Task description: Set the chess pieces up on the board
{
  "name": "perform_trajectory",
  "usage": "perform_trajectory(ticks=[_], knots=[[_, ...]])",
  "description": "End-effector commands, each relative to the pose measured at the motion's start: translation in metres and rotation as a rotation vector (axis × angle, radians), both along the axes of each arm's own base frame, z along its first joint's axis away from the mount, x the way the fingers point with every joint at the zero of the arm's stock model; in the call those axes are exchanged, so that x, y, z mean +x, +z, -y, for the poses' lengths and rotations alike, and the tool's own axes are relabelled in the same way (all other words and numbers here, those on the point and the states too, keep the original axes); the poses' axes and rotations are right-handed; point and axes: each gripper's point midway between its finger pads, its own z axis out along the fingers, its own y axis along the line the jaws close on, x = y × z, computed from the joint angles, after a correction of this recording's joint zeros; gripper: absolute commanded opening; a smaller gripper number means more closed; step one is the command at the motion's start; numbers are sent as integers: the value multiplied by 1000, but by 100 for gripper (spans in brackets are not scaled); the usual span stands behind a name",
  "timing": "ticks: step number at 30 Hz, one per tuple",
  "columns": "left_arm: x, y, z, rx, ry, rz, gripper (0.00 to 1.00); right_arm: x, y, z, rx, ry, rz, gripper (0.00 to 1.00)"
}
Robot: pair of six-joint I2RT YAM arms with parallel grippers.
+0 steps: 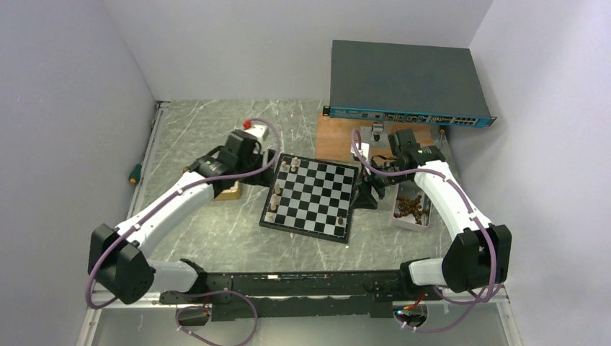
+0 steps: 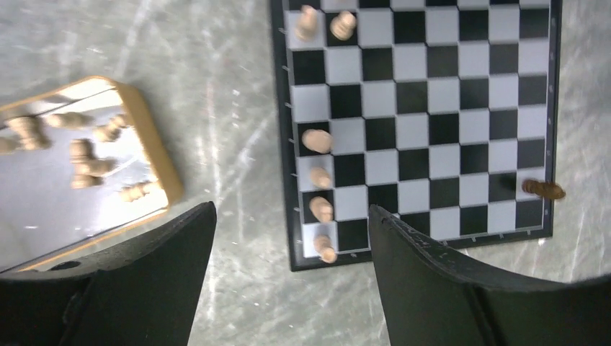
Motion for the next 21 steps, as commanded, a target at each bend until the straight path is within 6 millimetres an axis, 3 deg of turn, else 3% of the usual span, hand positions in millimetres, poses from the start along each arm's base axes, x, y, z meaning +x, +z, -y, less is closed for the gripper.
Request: perform_trajectory(ticks=[1, 7, 10, 19, 21], knots=[[18, 19, -39, -43, 73, 77, 83, 1, 15, -6, 50, 19, 38, 73], [35, 11, -101, -82, 220, 87, 82, 2, 17, -7, 55, 22, 35, 73], [45, -3, -123, -97, 286, 56, 76, 4, 17, -7, 56, 20, 30, 73], [64, -48, -152, -25, 375, -53, 57, 5, 14, -6, 44, 15, 19, 73], [66, -57, -155, -12, 382, -75, 49, 6, 14, -6, 42, 15, 19, 73]])
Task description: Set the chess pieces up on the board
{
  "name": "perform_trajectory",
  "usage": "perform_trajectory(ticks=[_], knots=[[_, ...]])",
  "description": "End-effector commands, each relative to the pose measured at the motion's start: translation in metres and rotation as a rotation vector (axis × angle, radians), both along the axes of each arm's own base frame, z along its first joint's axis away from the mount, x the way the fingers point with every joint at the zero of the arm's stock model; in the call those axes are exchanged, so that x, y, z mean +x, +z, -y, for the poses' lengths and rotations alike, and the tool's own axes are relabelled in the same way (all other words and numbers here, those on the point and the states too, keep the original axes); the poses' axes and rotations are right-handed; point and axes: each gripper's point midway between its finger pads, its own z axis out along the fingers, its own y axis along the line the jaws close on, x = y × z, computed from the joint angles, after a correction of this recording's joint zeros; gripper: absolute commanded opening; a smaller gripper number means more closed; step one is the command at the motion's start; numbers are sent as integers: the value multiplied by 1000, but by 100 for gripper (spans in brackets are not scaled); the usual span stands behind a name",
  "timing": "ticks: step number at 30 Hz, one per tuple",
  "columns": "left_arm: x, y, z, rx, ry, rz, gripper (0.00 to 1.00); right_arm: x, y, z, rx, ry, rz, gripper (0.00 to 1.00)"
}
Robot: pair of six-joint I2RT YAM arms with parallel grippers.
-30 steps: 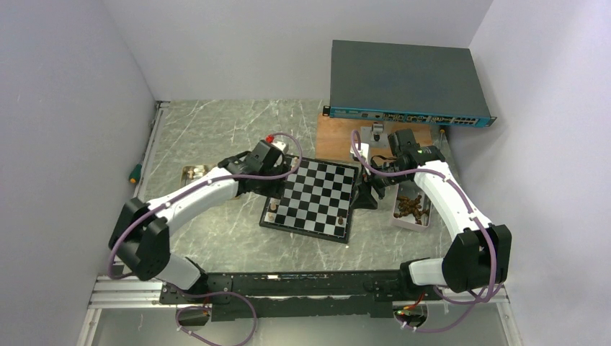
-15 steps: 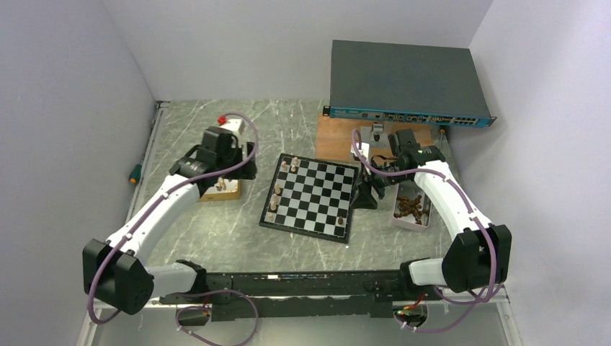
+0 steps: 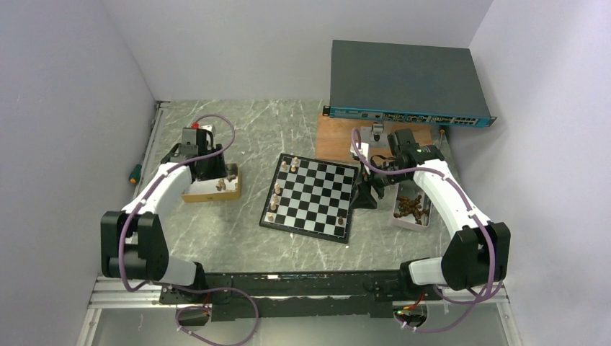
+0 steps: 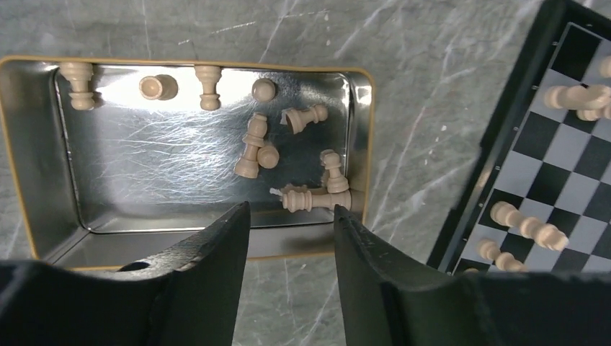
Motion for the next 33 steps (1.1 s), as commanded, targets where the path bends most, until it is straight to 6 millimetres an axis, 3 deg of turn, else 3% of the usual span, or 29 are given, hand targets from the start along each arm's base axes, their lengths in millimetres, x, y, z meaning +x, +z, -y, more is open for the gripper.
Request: perform_trajectory(ticks=[1, 14, 29, 33], knots=[[15, -6, -5, 22, 1, 7, 46, 6, 13, -4, 27, 10, 32, 73], [25, -50, -10, 62, -5, -115, 36, 5, 10, -3, 20, 8, 28, 73], [30, -65, -13, 80, -3, -163, 27, 7, 9, -2, 13, 4, 24, 73], [30, -63, -16, 98, 9, -162, 9, 7, 9, -2, 13, 5, 22, 73]])
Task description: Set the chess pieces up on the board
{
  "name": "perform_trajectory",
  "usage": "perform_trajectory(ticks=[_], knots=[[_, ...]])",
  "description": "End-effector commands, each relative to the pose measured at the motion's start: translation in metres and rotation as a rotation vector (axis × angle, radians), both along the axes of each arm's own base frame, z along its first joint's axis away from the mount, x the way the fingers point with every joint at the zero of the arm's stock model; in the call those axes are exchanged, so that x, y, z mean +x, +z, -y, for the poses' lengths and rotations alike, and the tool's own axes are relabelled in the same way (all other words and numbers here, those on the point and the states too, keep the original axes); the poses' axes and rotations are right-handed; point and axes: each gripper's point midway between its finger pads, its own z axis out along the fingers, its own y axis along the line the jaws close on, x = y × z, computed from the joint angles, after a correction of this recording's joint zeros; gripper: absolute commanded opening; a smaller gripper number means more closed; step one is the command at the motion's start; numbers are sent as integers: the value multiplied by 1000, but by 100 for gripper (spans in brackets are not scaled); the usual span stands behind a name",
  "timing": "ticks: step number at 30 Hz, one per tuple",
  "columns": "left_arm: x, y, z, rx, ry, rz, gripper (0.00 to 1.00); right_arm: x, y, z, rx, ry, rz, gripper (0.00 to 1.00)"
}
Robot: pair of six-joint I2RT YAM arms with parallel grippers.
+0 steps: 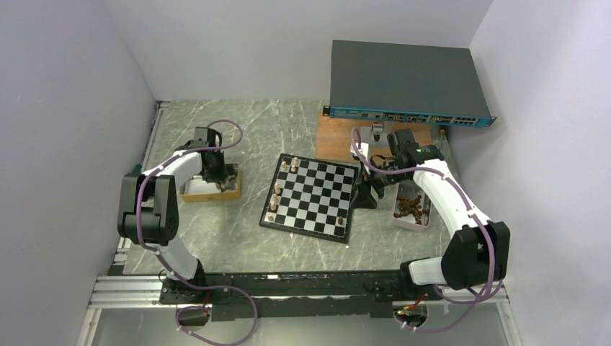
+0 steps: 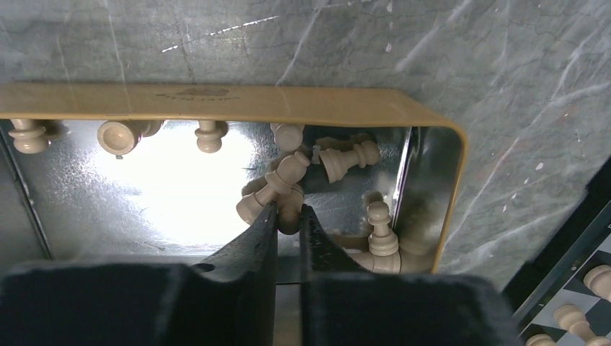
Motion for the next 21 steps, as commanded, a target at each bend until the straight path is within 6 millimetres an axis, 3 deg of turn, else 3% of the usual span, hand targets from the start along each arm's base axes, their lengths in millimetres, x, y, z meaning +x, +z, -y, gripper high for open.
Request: perform_trajectory(ticks=[1, 3, 14, 21], knots=[[14, 15, -7, 29, 10, 49, 5, 6, 10, -2, 15, 5, 29, 73], [13, 20, -7, 32, 9, 57, 0, 7, 10, -2, 15, 5, 29, 73], [-2, 62, -4, 26, -57, 129, 0, 6, 11, -3, 23, 8, 25, 73], [-19, 96, 20, -89, -152, 211, 0, 4, 15, -5, 32, 19, 34, 73]])
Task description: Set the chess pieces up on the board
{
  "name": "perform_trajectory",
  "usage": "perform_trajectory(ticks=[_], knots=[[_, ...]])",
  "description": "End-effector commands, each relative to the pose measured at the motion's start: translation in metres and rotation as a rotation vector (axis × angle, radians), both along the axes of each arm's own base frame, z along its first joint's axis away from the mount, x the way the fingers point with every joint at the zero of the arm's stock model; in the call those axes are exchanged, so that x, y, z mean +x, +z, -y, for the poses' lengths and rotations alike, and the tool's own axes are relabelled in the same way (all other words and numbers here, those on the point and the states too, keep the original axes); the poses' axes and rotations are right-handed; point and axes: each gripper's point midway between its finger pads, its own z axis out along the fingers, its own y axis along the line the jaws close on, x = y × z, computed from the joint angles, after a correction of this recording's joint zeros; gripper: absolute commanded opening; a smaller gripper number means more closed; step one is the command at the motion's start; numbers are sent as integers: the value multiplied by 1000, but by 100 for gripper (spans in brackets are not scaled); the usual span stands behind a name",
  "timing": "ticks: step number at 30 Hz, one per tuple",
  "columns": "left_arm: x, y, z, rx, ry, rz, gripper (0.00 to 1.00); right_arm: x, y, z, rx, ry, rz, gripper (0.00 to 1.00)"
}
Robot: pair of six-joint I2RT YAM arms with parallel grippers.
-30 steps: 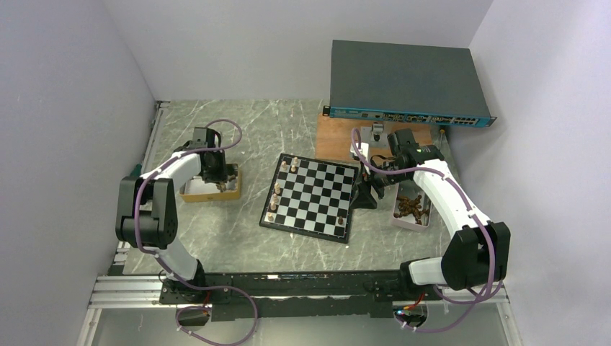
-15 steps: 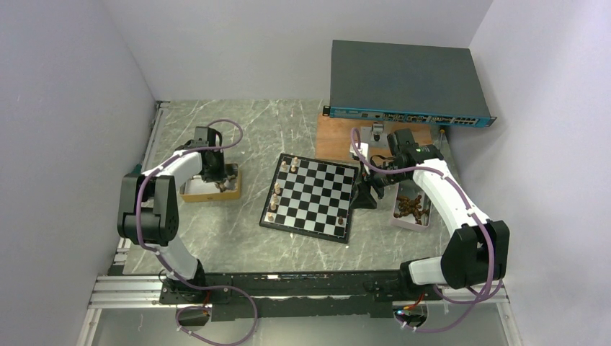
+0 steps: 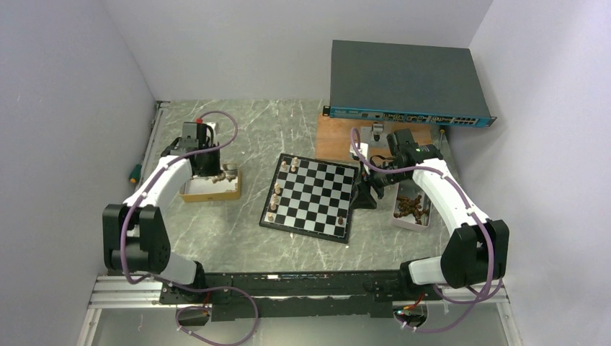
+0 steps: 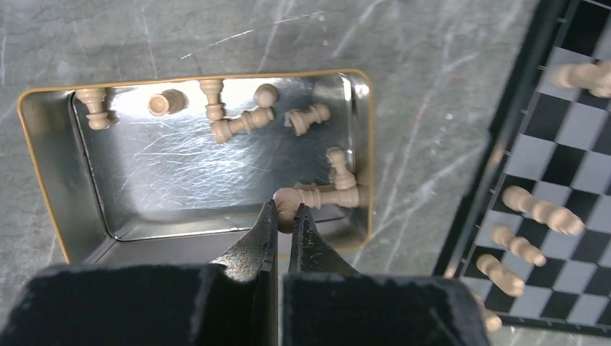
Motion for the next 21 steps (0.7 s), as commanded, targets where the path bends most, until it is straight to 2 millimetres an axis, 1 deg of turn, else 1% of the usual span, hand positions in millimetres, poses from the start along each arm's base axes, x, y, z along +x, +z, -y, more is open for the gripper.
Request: perform_trajectory(ticks=[1, 3, 5, 7, 10, 12, 16, 21], knots=[[-12, 35, 24, -109, -122, 86, 0, 3, 18, -6, 34, 25, 49, 73], [-19, 50, 46, -186, -202, 127, 0, -1, 18, -10, 23, 57, 63, 73], [-28, 65, 73, -242, -295, 170, 0, -5, 17, -15, -3, 97, 80, 73], [-40, 75, 103, -261, -389, 195, 0, -7, 16, -21, -27, 135, 95, 73], [-56, 81, 143, -276, -484, 199, 0, -6, 18, -28, -42, 166, 114, 73], [-63, 79, 164, -286, -507, 190, 0, -3, 20, -32, -43, 169, 122, 73], [-74, 60, 203, -307, -532, 149, 0, 3, 26, -34, -40, 154, 136, 73], [-78, 34, 234, -229, -536, 78, 0, 2, 26, -34, -37, 137, 134, 73]])
